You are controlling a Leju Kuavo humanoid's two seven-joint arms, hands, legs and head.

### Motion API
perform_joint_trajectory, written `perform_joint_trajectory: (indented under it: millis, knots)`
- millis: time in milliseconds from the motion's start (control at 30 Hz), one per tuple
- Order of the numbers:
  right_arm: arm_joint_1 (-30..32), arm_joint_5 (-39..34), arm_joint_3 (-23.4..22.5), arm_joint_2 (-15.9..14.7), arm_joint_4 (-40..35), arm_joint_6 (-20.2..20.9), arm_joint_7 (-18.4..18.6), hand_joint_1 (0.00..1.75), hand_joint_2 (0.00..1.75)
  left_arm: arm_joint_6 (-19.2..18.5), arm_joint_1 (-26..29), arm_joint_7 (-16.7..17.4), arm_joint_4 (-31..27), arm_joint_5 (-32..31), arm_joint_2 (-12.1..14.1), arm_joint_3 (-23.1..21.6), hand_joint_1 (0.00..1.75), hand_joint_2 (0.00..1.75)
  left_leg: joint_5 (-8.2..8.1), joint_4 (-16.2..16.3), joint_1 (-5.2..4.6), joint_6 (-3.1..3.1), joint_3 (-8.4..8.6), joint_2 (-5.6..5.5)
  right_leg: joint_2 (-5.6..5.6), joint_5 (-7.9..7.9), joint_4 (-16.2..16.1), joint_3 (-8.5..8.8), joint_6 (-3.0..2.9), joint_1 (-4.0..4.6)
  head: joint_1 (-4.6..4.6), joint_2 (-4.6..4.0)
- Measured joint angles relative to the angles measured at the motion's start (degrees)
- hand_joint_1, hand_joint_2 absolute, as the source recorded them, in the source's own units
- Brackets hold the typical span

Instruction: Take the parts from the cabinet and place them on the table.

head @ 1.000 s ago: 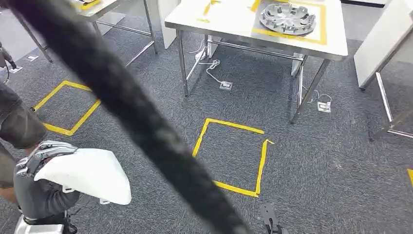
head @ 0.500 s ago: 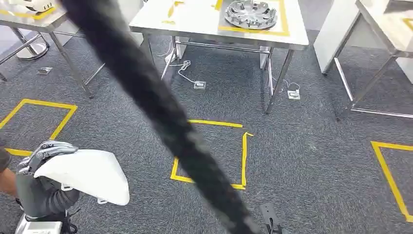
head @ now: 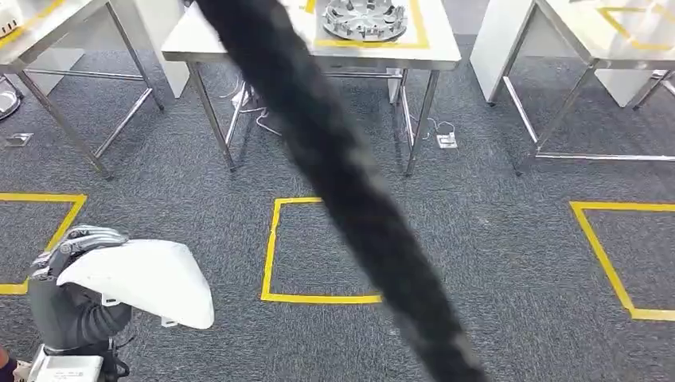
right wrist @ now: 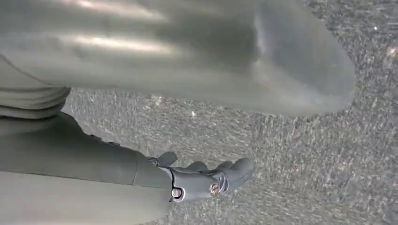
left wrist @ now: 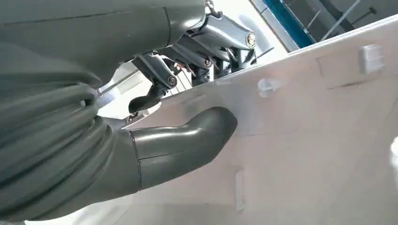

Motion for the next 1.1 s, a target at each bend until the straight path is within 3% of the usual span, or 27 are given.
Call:
perform_joint_trajectory:
  millis: [33,67,133,167,200,233,333,367,400,433,500,567,600,667,733,767,800,833,867,900,933,967,1033,1067,1100]
  knots:
    - [0.1,-0.1,0.0,0.0,0.0,0.0,-0.1,0.0,0.0,0.0,0.0,0.0,0.0,0.0,0.0,0.0,1.75,1.75,0.32,1.0,0.31,-0.3,-0.13,-1.71,0.13,0.08,-0.3,0.94,-0.16,-0.17,-0.06,0.0]
    - [0.0,-0.1,0.0,0.0,0.0,0.0,-0.1,0.0,0.0,0.1,-0.2,0.0,-0.1,0.1,0.1,0.0,1.75,1.75,-0.51,4.1,0.39,-0.58,-1.67,-3.05,0.11,-0.46,-0.3,1.68,-0.74,-0.25,-0.57,0.0]
    - [-0.3,-0.2,0.0,0.0,0.0,0.0,-0.2,0.0,0.0,0.2,0.2,0.0,0.1,0.1,0.3,0.0,1.75,1.75,-3.4,13.4,0.6,-0.98,-7.66,-3.81,0.32,-1.44,-0.3,2.88,-1.16,-0.22,-0.52,0.0]
    - [-0.2,-0.2,0.0,0.0,0.0,0.0,-0.2,0.0,0.0,0.4,0.5,0.0,0.3,0.2,0.5,0.0,1.75,1.75,-3.97,17.5,0.63,-1.14,-10.96,-3.88,0.64,-2.04,-0.3,3.52,-1.15,-0.22,-0.52,0.0]
    - [-0.1,-0.3,0.0,0.0,0.0,0.0,-0.4,0.0,0.0,0.5,0.7,-0.1,0.4,0.2,0.7,0.0,1.75,1.75,-2.74,19.0,0.69,-1.24,-13.24,-3.88,0.94,-2.76,-0.3,4.35,-1.06,-0.23,-0.54,0.0]
    - [-0.1,-0.3,0.0,0.0,0.0,0.0,-0.4,0.0,0.0,0.5,0.7,-0.1,0.4,0.3,0.8,0.0,1.75,1.75,-0.08,17.5,0.79,-1.25,-13.78,-3.88,1.27,-3.46,-0.3,5.26,-0.98,-0.29,-0.52,0.0]
    - [-0.1,-0.3,0.0,0.0,0.0,0.0,-0.7,0.0,0.0,0.7,0.7,-0.2,0.4,0.4,1.1,0.0,1.75,1.75,10.65,4.0,0.93,-1.09,-10.5,-4.0,2.02,-5.79,-0.3,8.27,-0.26,-0.62,-0.63,0.0]
    - [-0.1,-0.3,0.0,0.0,0.0,0.0,-0.7,0.0,0.0,0.7,0.7,-0.2,0.6,0.5,1.2,-0.1,1.75,1.75,9.49,3.4,0.65,-0.83,-9.68,-4.38,2.19,-6.63,-0.4,8.32,0.28,-0.35,-0.98,0.0]
    - [-0.3,-0.3,0.0,0.0,0.0,0.0,-0.7,0.0,0.0,0.8,0.7,-0.2,0.5,0.5,1.2,-0.1,1.75,1.75,8.25,1.9,0.61,-0.06,-8.83,-4.39,2.47,-7.04,-0.4,8.38,0.76,-0.34,-1.81,0.0]
    - [-0.2,-0.3,0.0,0.0,0.0,0.0,-0.7,0.0,0.0,0.8,0.8,-0.2,0.5,0.5,1.4,0.0,1.75,1.75,7.88,1.7,0.47,0.37,-8.8,-4.4,2.42,-7.1,-1.2,8.95,1.07,-0.41,-1.55,0.0]
    - [-0.1,-0.3,0.0,0.0,0.0,0.1,-0.8,0.0,0.0,0.8,0.6,-0.2,0.5,0.5,1.4,0.0,1.75,1.75,6.89,1.2,0.48,1.52,-7.97,-4.45,2.42,-5.72,0.2,9.15,1.78,-0.44,-1.75,0.0]
    - [-0.3,-0.3,0.0,0.1,0.0,0.4,-1.1,0.0,0.0,1.0,0.7,-0.2,0.3,0.5,1.4,0.0,1.75,1.75,5.85,0.4,0.67,2.07,-5.68,-4.46,1.43,-4.12,6.2,5.9,1.94,-0.46,-1.35,0.0]
    - [-0.4,-0.4,0.0,0.1,0.0,0.4,-1.1,0.0,0.0,1.0,0.7,-0.2,0.4,0.5,1.4,0.0,1.75,1.75,5.22,0.1,0.58,2.25,-4.71,-4.32,1.18,-4.28,10.4,2.8,1.92,-0.54,-1.33,0.0]
    - [-0.1,-0.8,-0.1,0.1,0.0,0.7,-1.0,0.0,0.0,1.1,0.8,-0.2,0.4,0.5,1.4,0.0,1.75,1.75,3.57,-0.2,0.5,2.28,-2.46,-4.29,1.17,-7.91,16.1,-3.14,2.11,-0.27,-1.35,0.0]
    - [0.2,-1.2,-0.4,0.1,0.0,1.1,-1.0,0.0,0.0,1.2,0.8,-0.2,0.4,0.5,1.4,0.0,1.75,1.75,1.82,-0.3,0.5,2.27,-0.01,-4.36,1.15,-11.14,15.6,-6.36,2.02,-0.26,-1.35,0.0]
    - [0.4,-1.2,-0.5,0.1,0.0,1.1,-1.0,0.0,0.0,1.3,0.8,-0.2,0.4,0.5,1.4,0.0,1.75,1.75,1.04,-0.3,0.48,2.26,1.46,-3.83,1.05,-11.17,13.2,-6.91,1.82,-0.23,-1.33,0.0]
    - [0.4,-1.3,-0.5,0.1,0.0,1.2,-1.0,0.0,0.0,1.3,0.8,-0.2,0.4,0.5,1.4,0.0,1.75,1.75,-0.14,-0.3,0.4,2.22,3.08,-3.69,0.66,-8.73,9.4,-6.98,1.45,-0.15,-1.44,0.0]
    - [0.4,-1.4,-0.6,0.1,0.0,1.2,-1.0,0.0,0.0,1.4,0.8,-0.2,0.4,0.4,1.4,0.0,1.75,1.75,-1.22,-0.3,0.33,2.06,4.34,-3.4,-0.27,-3.52,5.6,-6.97,0.88,0.08,-1.74,0.0]
    - [0.6,-1.5,-0.7,0.1,0.0,1.2,-1.0,0.0,0.0,1.4,1.0,0.0,0.5,0.0,1.5,0.0,1.75,1.75,-2.37,-0.2,0.18,1.87,5.08,-3.17,-2.31,4.92,1.8,-7.46,0.18,0.7,-2.4,0.0]
    - [0.5,-1.5,-0.8,0.1,0.0,1.2,-0.9,0.0,0.0,1.5,1.2,0.0,0.6,-0.1,1.5,-0.1,1.75,1.75,-3.61,0.2,-0.14,1.28,6.11,-3.15,-2.73,6.54,1.6,-7.29,0.02,0.92,-3.82,0.0]
    - [0.4,-1.6,-0.9,0.1,0.0,1.4,-0.8,0.0,0.0,1.6,1.3,0.1,0.5,-0.2,1.6,-0.1,1.75,1.75,-4.81,0.1,-0.23,0.84,6.34,-2.64,-2.03,6.58,2.4,-6.53,-0.09,1.24,-4.46,0.0]
    - [0.2,-1.5,-0.9,0.1,0.0,1.5,-0.8,0.0,0.0,1.7,1.3,0.1,0.3,-0.5,1.6,-0.1,1.75,1.75,-4.76,0.5,0.05,0.44,7.74,-2.29,-1.16,5.94,2.4,-6.23,-0.48,1.01,-4.76,0.0]
    - [-0.4,-1.6,-0.9,0.1,0.0,1.7,-0.8,0.0,0.0,1.9,0.9,0.2,0.0,-0.9,1.6,-0.1,1.75,1.75,-2.46,5.3,0.34,-0.25,5.0,-2.24,0.06,5.18,1.9,-5.23,-1.22,0.81,-4.83,0.0]
    - [-0.4,-1.6,-0.9,0.1,0.0,1.7,-0.7,0.0,0.0,1.9,1.0,0.2,0.0,-0.9,1.6,-0.1,1.75,1.75,-2.39,8.4,0.4,-0.4,3.48,-3.15,0.46,4.75,1.7,-4.61,-1.76,0.73,-4.94,0.0]
    - [-0.5,-1.7,-1.0,0.1,0.0,1.7,-0.7,0.0,0.0,1.9,1.0,0.2,0.0,-1.0,1.7,-0.1,1.75,1.75,-3.65,11.1,0.44,-0.6,1.48,-3.57,0.97,4.4,1.6,-4.25,-2.05,0.63,-4.87,0.0]
